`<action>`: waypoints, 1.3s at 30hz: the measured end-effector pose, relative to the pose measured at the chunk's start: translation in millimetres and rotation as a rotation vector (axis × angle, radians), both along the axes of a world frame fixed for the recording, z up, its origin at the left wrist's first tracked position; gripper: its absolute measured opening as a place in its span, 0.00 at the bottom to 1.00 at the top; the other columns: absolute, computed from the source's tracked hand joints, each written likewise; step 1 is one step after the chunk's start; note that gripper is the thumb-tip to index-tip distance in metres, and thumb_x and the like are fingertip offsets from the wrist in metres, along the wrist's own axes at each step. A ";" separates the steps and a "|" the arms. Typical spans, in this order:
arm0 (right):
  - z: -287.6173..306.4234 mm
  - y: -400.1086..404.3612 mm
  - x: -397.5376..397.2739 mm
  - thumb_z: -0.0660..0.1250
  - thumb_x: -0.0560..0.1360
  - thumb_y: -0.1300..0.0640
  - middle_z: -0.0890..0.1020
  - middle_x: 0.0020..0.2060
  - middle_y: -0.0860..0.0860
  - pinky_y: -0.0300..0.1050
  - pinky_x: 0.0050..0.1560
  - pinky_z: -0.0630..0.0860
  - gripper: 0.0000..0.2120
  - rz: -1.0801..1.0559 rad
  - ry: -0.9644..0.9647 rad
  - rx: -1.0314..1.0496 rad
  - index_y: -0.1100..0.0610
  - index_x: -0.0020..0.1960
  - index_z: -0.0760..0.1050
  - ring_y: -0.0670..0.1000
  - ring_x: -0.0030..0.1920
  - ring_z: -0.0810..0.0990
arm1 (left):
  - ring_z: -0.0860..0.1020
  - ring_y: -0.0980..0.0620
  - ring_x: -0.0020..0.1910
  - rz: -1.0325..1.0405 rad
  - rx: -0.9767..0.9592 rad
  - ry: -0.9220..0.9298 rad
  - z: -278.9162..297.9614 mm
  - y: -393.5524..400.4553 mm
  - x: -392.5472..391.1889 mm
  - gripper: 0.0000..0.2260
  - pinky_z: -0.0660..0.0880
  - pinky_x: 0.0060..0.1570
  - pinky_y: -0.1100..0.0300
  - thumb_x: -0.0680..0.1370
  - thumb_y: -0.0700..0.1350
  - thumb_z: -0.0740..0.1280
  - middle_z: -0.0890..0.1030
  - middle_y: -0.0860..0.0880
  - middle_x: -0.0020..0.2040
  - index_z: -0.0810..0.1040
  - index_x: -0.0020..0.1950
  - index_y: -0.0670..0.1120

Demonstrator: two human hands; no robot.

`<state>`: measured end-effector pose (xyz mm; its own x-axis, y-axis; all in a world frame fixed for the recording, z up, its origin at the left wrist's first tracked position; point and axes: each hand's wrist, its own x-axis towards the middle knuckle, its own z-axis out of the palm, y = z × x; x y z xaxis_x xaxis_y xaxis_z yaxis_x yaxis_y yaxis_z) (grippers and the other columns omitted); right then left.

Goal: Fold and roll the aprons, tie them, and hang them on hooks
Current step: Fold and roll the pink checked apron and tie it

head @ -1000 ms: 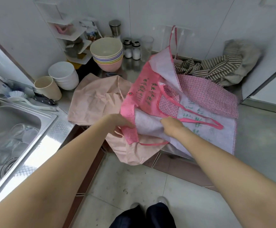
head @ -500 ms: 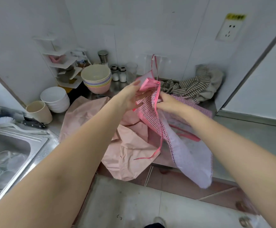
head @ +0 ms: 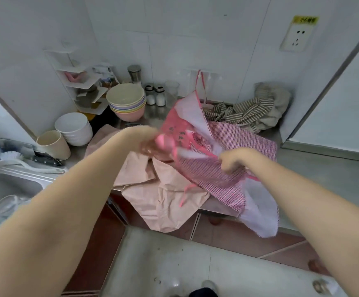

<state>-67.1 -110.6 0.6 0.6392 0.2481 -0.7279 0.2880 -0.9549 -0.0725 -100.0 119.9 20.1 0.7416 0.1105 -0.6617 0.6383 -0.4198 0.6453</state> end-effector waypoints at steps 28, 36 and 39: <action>-94.2 11.3 193.9 0.59 0.76 0.62 0.77 0.59 0.63 0.48 0.54 0.72 0.15 -0.172 -0.347 0.272 0.67 0.60 0.73 0.61 0.60 0.75 | 0.71 0.54 0.44 -0.458 0.419 0.030 -100.2 -47.3 167.7 0.20 0.70 0.38 0.67 0.80 0.38 0.57 0.73 0.47 0.57 0.64 0.72 0.41; -36.0 -7.1 283.0 0.59 0.77 0.63 0.69 0.65 0.62 0.52 0.63 0.67 0.17 -0.187 -0.760 0.310 0.67 0.65 0.69 0.62 0.66 0.68 | 0.69 0.53 0.33 -0.141 0.167 -0.112 -114.7 -94.9 216.0 0.15 0.69 0.34 0.63 0.78 0.38 0.61 0.72 0.48 0.42 0.71 0.64 0.37; -32.9 -2.0 290.3 0.59 0.77 0.62 0.68 0.65 0.59 0.55 0.64 0.65 0.18 -0.139 -0.739 0.274 0.65 0.65 0.68 0.61 0.67 0.66 | 0.69 0.53 0.54 -0.187 -0.181 -0.099 -109.1 -124.2 225.1 0.15 0.66 0.52 0.60 0.79 0.37 0.60 0.71 0.49 0.54 0.71 0.66 0.42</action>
